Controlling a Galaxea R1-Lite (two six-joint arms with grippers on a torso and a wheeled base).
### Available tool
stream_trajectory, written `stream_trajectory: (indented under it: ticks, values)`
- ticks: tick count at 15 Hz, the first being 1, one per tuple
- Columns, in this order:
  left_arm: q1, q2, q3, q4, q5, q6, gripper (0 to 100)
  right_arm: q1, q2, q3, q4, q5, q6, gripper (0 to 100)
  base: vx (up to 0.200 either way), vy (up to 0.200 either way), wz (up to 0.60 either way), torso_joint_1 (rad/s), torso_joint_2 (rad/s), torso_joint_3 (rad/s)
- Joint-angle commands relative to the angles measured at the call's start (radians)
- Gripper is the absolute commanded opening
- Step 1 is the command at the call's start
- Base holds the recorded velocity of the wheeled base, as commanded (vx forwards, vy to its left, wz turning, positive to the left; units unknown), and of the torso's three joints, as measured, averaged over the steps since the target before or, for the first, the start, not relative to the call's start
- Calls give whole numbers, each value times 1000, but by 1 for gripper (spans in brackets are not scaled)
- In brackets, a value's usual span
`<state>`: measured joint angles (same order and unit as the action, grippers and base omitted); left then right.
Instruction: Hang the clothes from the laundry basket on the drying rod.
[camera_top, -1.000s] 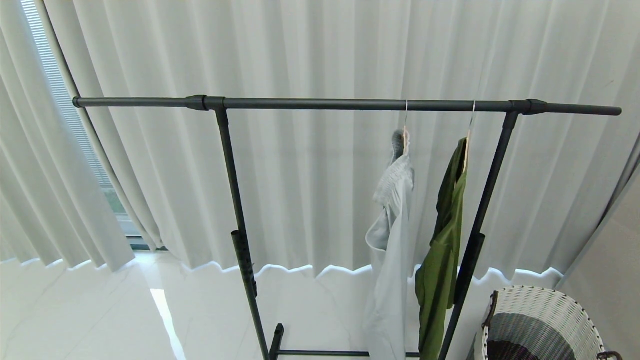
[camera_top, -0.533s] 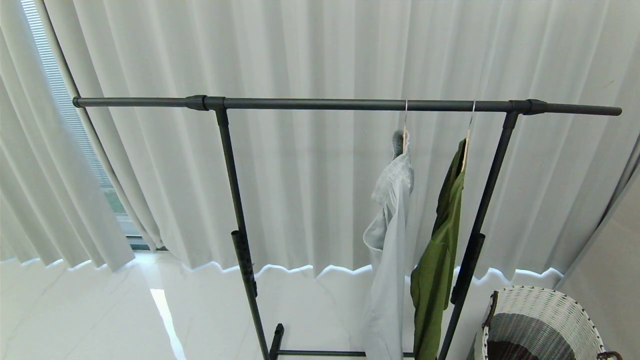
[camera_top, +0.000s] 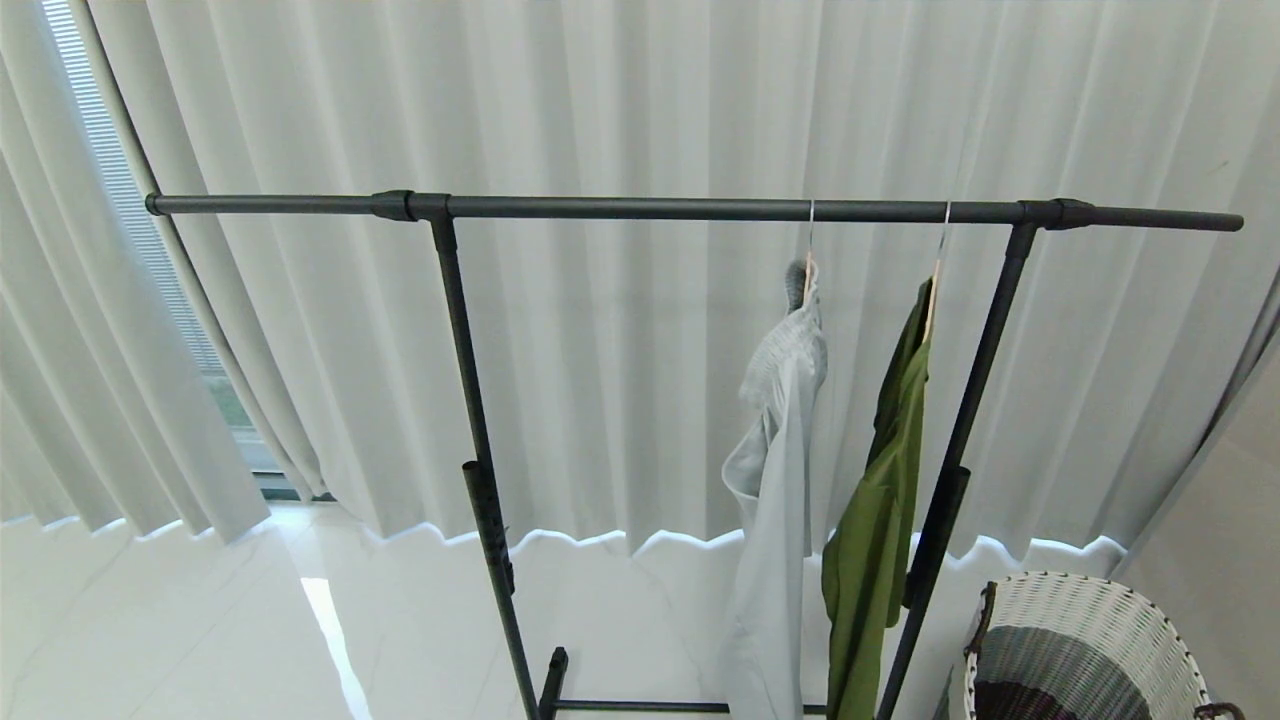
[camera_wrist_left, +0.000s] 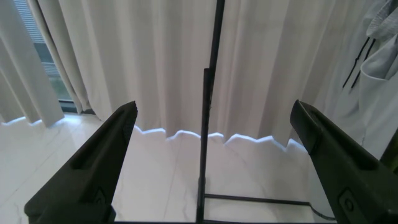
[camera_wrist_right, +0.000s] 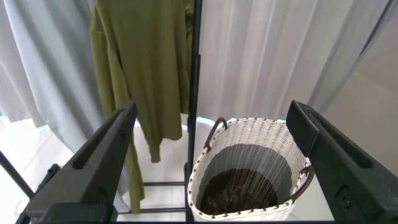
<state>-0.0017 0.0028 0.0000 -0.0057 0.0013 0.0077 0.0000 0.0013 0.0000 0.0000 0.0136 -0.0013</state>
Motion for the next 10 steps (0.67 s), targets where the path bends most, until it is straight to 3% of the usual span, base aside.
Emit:
stream_trajectory:
  ticks: [1,10]
  values:
    - [0,-1,0,0,-1,0,100,0,-1,0,0,0,0,100,0,0,0,0,0,0]
    - [0,-1,0,0,0,0,100,0,-1,0,0,0,0,100,0,0,0,0,0,0]
